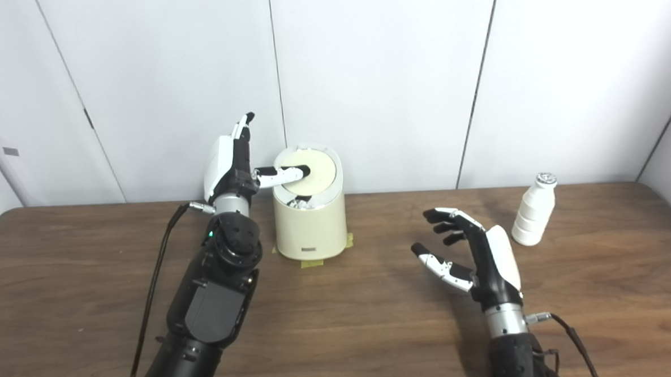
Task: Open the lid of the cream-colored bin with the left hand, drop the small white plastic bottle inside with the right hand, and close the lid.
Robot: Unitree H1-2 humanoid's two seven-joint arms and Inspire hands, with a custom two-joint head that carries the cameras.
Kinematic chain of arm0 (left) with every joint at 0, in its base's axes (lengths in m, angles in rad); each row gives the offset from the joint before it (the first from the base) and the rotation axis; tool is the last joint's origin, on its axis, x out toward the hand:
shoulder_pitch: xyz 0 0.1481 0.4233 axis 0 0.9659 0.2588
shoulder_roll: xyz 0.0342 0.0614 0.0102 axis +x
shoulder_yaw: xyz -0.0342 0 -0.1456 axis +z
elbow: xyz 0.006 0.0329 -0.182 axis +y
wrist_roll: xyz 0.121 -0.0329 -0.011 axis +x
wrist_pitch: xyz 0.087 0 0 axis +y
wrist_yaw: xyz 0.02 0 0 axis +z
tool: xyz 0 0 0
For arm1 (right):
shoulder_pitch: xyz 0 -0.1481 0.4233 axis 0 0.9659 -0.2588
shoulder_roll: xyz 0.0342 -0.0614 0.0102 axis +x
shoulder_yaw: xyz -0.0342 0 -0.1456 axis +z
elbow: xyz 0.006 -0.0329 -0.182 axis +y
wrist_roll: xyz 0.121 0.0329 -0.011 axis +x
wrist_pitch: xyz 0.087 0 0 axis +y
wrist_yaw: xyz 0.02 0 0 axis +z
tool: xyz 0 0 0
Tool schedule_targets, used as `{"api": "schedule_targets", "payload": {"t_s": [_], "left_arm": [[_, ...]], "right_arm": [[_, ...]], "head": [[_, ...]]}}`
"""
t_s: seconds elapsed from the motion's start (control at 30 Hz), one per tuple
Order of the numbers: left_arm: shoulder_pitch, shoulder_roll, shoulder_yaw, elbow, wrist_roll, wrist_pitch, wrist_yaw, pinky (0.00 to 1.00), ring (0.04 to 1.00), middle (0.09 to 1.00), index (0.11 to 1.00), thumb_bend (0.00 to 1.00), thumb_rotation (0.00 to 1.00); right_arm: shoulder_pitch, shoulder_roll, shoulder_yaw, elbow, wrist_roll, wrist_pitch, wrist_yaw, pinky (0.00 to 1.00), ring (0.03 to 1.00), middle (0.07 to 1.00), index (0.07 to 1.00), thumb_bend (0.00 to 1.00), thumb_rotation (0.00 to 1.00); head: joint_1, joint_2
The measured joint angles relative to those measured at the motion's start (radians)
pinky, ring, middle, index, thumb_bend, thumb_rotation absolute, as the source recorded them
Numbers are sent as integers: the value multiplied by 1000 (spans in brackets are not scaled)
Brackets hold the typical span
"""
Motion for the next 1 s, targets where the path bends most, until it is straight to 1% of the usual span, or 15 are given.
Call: {"api": "schedule_targets", "payload": {"t_s": [0.13,0.17,0.23,0.4,0.57,0.67,0.7,0.77,0.83,0.87,0.93,0.97,1.0], "left_arm": [[0,-5,-2,5,-3,0,4,1000,1000,1000,1000,894,156],[0,-5,-7,5,-2,0,4,1000,1000,1000,1000,897,166],[0,-1,-30,5,9,0,3,1000,1000,1000,1000,896,174],[1,39,-146,6,97,-13,6,1000,1000,1000,1000,909,167],[1,71,-253,48,233,-18,49,1000,1000,1000,1000,919,176],[0,83,-285,71,299,-15,78,1000,1000,1000,1000,957,167],[0,86,-292,76,318,-14,81,1000,1000,1000,1000,966,151],[-1,90,-303,85,352,-12,89,1000,1000,1000,1000,966,140],[-1,90,-308,94,372,-12,103,1000,1000,1000,1000,945,134],[-1,90,-307,100,375,-12,108,1000,1000,1000,1000,876,159],[-1,89,-298,111,376,-12,114,1000,1000,1000,1000,821,180],[-1,88,-294,114,376,-12,115,1000,1000,1000,1000,703,258],[-1,87,-288,116,373,-12,116,1000,1000,1000,1000,652,295]], "right_arm": [[0,0,0,-1,0,8,0,537,654,695,669,311,352],[0,0,0,-1,0,8,0,534,653,695,668,311,348],[0,0,0,-1,0,8,0,527,650,694,664,315,371],[1,0,0,-2,0,9,0,517,642,685,667,316,374],[1,0,0,-2,-3,9,-1,536,653,692,667,308,343],[3,0,-2,-5,-3,10,-1,524,646,687,667,304,317],[3,0,-2,-6,-3,11,0,512,639,681,670,305,328],[6,0,-4,-10,-3,16,0,511,639,679,669,303,316],[6,0,-4,-11,-3,16,0,489,620,664,671,300,300],[6,0,-4,-11,-3,16,0,515,637,678,673,297,298],[7,0,-4,-11,-2,16,0,531,647,687,675,295,295],[7,0,-4,-12,-2,15,0,518,640,681,676,300,294],[7,0,-4,-12,-2,16,0,511,637,679,676,302,293]], "head": [[0,2],[0,2],[3,2],[0,3],[0,5],[0,5],[0,5],[-2,6],[0,8],[2,8],[2,8],[3,8],[3,8]]}}
